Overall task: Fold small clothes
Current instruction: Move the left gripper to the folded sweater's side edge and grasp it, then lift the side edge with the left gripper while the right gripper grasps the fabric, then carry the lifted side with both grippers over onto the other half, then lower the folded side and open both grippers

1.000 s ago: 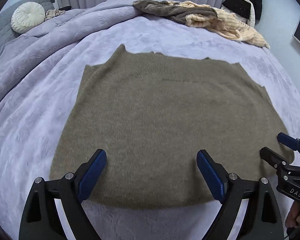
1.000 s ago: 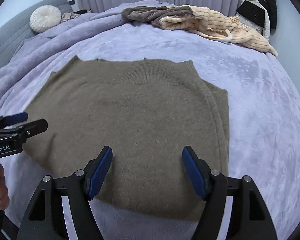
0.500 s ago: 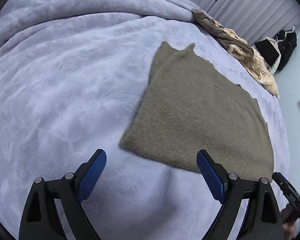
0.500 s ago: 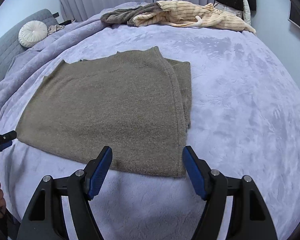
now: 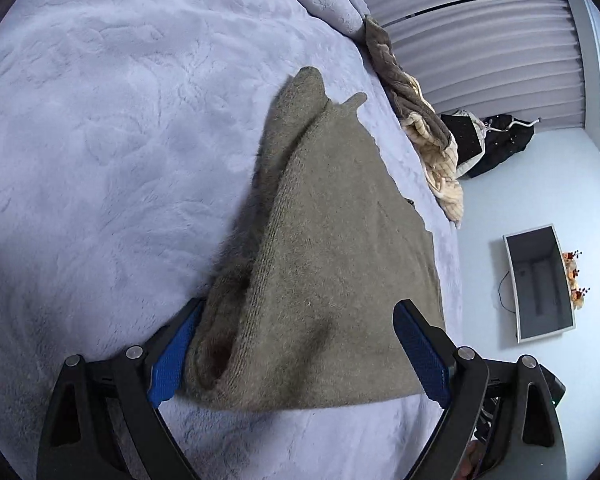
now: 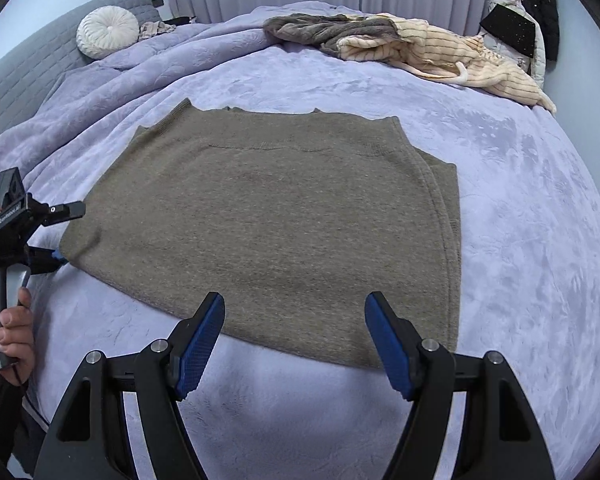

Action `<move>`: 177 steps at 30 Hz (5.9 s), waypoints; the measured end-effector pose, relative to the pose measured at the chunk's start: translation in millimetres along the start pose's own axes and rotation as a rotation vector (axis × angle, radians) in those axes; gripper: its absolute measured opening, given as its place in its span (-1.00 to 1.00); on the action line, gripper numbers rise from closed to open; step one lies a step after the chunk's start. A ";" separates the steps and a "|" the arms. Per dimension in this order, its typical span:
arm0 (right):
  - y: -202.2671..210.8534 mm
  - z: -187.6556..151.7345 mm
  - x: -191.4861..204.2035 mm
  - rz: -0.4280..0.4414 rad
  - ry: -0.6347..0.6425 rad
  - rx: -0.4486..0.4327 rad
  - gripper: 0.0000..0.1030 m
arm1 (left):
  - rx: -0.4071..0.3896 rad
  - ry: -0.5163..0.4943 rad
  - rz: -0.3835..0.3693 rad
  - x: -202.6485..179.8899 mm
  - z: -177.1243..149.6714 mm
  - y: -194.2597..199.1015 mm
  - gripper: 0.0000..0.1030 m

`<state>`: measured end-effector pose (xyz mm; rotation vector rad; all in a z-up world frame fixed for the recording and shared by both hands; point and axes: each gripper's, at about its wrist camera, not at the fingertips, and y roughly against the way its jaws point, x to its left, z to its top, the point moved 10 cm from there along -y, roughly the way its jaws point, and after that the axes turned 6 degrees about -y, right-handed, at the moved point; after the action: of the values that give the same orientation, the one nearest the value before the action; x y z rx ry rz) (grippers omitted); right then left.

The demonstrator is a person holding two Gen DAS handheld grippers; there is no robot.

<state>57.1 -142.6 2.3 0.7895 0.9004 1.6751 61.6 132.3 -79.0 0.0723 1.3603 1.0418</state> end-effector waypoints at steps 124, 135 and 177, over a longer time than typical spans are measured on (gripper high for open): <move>-61.1 196.0 -5.3 0.448 -0.093 0.040 -0.67 | 0.084 -0.801 0.678 -232.5 -90.2 -80.6 -0.58; -52.3 189.4 -49.8 0.462 -0.111 0.023 -0.67 | 0.138 -0.864 0.704 -256.7 -101.7 -115.3 -0.58; -94.0 149.7 -172.9 0.439 -0.309 0.037 -0.80 | 0.220 -1.065 0.771 -295.0 -156.5 -192.7 0.08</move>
<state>271.6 -264.2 -15.7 1.3026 0.5681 1.8419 84.5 -247.0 -13.8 1.2150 0.4183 1.1805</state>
